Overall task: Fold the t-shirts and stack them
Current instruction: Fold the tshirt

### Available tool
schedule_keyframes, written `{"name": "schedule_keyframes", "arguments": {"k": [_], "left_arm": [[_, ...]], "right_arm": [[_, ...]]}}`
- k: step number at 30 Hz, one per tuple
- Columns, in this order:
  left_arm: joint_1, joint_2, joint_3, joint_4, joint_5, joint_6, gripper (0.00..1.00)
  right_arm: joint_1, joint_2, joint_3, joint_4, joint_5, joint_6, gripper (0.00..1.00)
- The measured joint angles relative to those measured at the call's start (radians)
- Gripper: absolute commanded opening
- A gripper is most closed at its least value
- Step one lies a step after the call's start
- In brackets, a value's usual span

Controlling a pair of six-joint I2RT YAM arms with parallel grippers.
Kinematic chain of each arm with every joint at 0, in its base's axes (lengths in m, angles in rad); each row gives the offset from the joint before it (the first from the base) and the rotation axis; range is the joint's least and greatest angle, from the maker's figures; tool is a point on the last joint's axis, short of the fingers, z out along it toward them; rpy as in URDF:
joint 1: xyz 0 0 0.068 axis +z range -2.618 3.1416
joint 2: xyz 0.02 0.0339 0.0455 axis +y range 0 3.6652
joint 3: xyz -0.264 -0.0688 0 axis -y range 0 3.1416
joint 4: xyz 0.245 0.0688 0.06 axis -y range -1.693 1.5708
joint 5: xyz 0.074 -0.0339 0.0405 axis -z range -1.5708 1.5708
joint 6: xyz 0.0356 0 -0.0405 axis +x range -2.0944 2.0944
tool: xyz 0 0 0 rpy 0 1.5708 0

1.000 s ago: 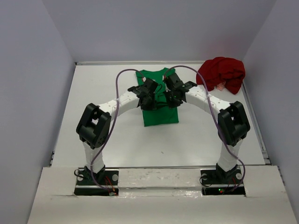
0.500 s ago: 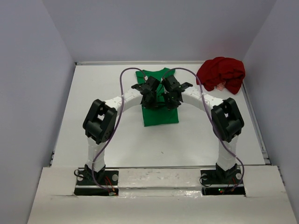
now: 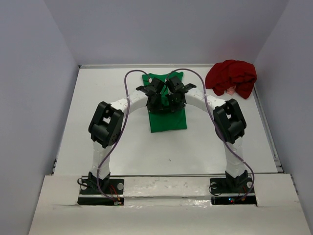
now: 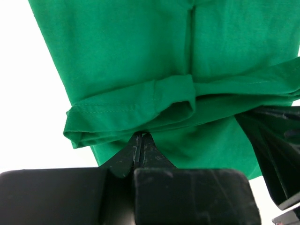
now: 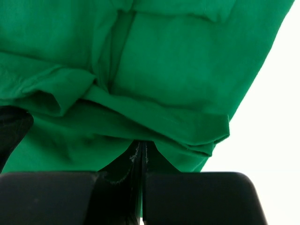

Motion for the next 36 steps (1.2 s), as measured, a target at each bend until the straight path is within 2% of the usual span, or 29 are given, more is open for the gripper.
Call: {"name": "schedule_keyframes", "arguments": {"k": [7, 27, 36], "left_arm": [[0.026, 0.010, 0.019, -0.001, 0.016, 0.005, 0.00], [0.095, 0.183, 0.203, -0.019, 0.034, 0.023, 0.00], [0.153, 0.185, 0.204, -0.033, -0.040, 0.035, 0.00]], "right_arm": [[-0.003, 0.072, 0.093, -0.008, 0.011, -0.011, 0.00], [-0.083, 0.269, 0.350, -0.045, 0.016, -0.047, 0.00], [-0.103, 0.285, 0.383, -0.045, 0.062, -0.105, 0.00]]}}
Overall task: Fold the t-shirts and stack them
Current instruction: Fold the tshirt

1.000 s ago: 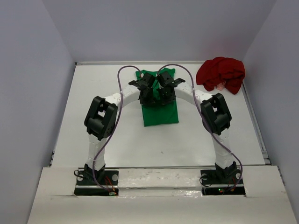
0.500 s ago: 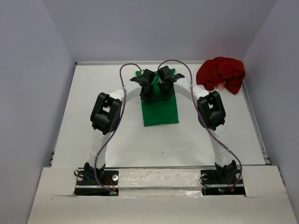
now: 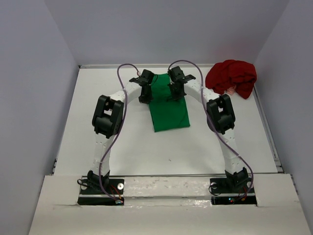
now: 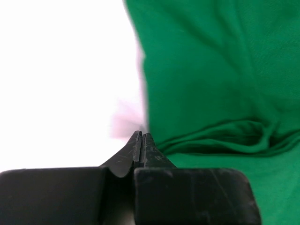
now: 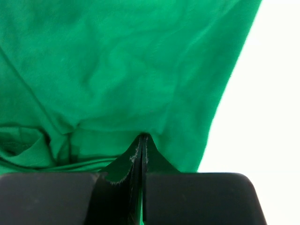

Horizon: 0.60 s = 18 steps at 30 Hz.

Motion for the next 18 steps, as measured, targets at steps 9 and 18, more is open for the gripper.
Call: {"name": "schedule_keyframes", "arguments": {"k": [9, 18], "left_arm": [[0.004, -0.001, 0.029, -0.028, -0.047, 0.017, 0.00], [-0.005, -0.139, -0.085, -0.016, -0.051, 0.016, 0.00]], "right_arm": [[-0.037, -0.028, 0.023, -0.007, 0.044, -0.032, 0.00], [-0.039, -0.335, -0.178, 0.004, 0.037, -0.008, 0.00]]}}
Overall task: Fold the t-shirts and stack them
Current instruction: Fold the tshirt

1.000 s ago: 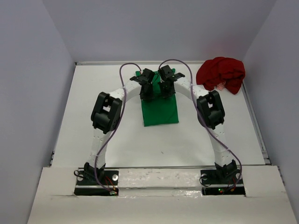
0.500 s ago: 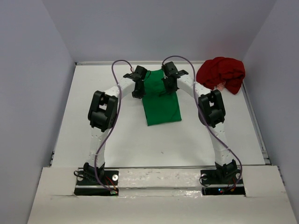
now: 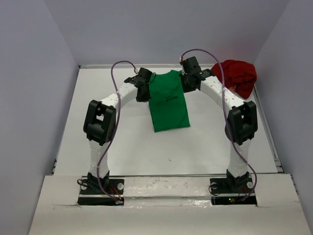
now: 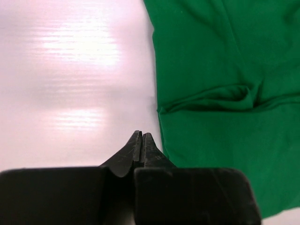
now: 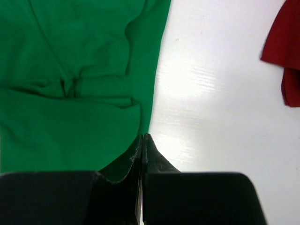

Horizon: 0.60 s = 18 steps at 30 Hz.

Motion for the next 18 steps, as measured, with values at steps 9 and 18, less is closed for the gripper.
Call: {"name": "schedule_keyframes", "arguments": {"k": [9, 18], "left_arm": [[-0.031, -0.195, -0.174, 0.073, 0.009, -0.015, 0.00], [-0.059, -0.196, -0.253, 0.104, 0.040, -0.026, 0.37]], "right_arm": [[0.000, -0.116, -0.264, 0.031, -0.081, 0.048, 0.00], [0.003, -0.125, -0.359, 0.056, -0.124, 0.097, 0.52]]}}
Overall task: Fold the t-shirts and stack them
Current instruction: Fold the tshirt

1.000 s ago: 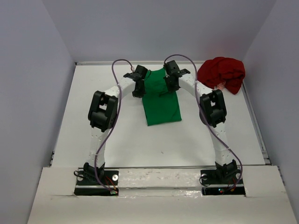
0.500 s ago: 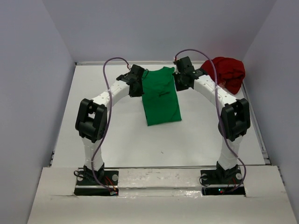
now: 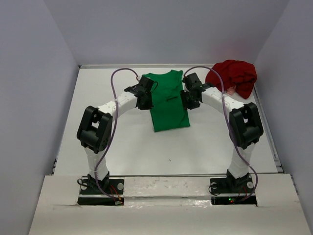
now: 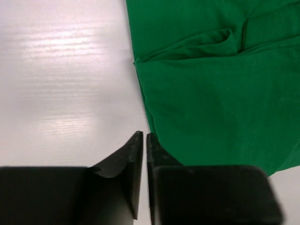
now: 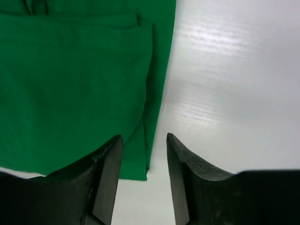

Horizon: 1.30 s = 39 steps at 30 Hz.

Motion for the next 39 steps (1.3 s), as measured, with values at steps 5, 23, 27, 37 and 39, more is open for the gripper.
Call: {"name": "schedule_keyframes", "arguments": {"k": [5, 23, 27, 37, 39], "left_arm": [[-0.006, -0.047, -0.103, 0.019, 0.005, -0.018, 0.59], [-0.031, -0.291, -0.484, 0.195, 0.222, -0.102, 0.71], [-0.045, -0.263, -0.484, 0.238, 0.240, -0.109, 0.71], [-0.050, -0.211, -0.393, 0.185, 0.152, -0.114, 0.57], [-0.050, -0.203, -0.343, 0.175, 0.138, -0.117, 0.36]], "right_arm": [[0.002, -0.071, -0.121, 0.010, -0.030, 0.026, 0.63], [0.003, -0.342, -0.512, 0.159, -0.217, 0.133, 0.66], [0.003, -0.341, -0.511, 0.178, -0.210, 0.137, 0.65], [0.003, -0.290, -0.384, 0.151, -0.129, 0.132, 0.09], [0.003, -0.256, -0.317, 0.139, -0.121, 0.128, 0.00]]}}
